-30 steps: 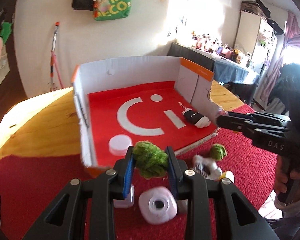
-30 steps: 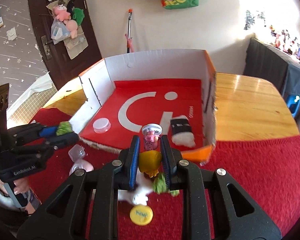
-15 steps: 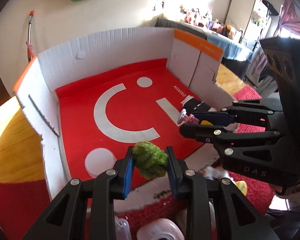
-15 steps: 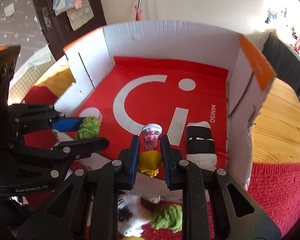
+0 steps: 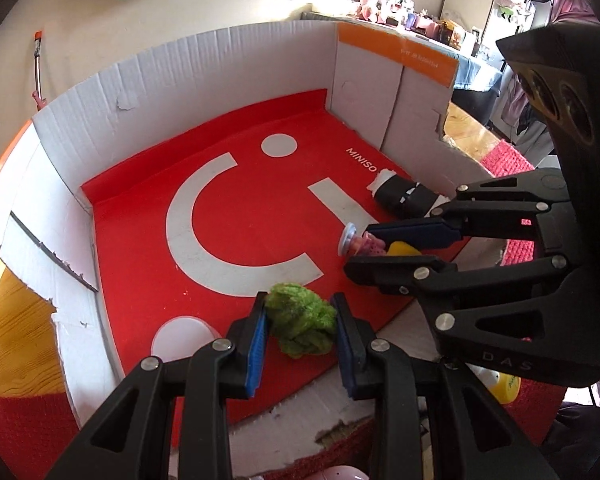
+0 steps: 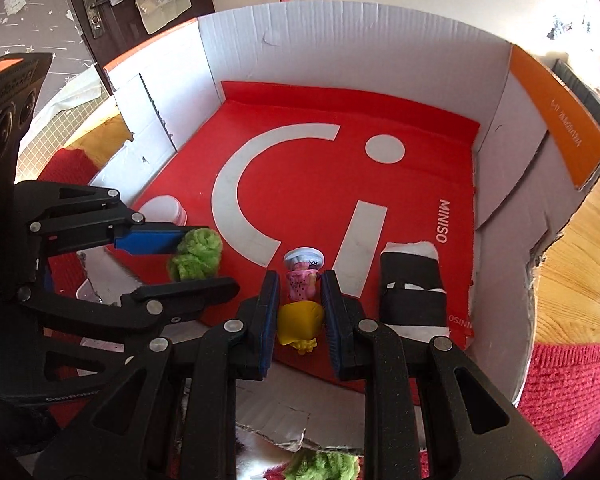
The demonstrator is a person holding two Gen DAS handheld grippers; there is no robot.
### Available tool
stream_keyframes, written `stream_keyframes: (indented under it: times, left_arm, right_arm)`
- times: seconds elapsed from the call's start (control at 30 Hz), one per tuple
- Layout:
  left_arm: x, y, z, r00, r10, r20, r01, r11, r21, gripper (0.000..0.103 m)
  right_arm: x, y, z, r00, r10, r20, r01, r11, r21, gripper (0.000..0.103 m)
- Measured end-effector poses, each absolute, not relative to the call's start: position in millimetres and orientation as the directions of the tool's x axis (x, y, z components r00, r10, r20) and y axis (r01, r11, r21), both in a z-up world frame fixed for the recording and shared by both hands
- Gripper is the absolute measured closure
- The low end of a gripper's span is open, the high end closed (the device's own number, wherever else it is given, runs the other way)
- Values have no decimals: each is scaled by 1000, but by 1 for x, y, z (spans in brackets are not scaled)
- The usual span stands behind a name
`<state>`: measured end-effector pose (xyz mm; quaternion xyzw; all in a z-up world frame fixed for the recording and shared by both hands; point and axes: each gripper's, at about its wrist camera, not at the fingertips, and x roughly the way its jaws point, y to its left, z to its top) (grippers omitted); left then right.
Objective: Organize objects
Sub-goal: 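Carry the yarn ball with the left gripper into the box while the right carries the toy in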
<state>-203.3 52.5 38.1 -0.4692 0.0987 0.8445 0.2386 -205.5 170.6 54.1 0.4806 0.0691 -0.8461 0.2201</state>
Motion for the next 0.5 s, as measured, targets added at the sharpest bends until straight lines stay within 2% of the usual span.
stream_keyframes:
  times: [0.5]
  left_arm:
    - [-207,49,37,-440,326,-837,-492,-867,-80,71]
  right_arm:
    - [-205,174,56,-436,-320,-841,434,-893,115,83]
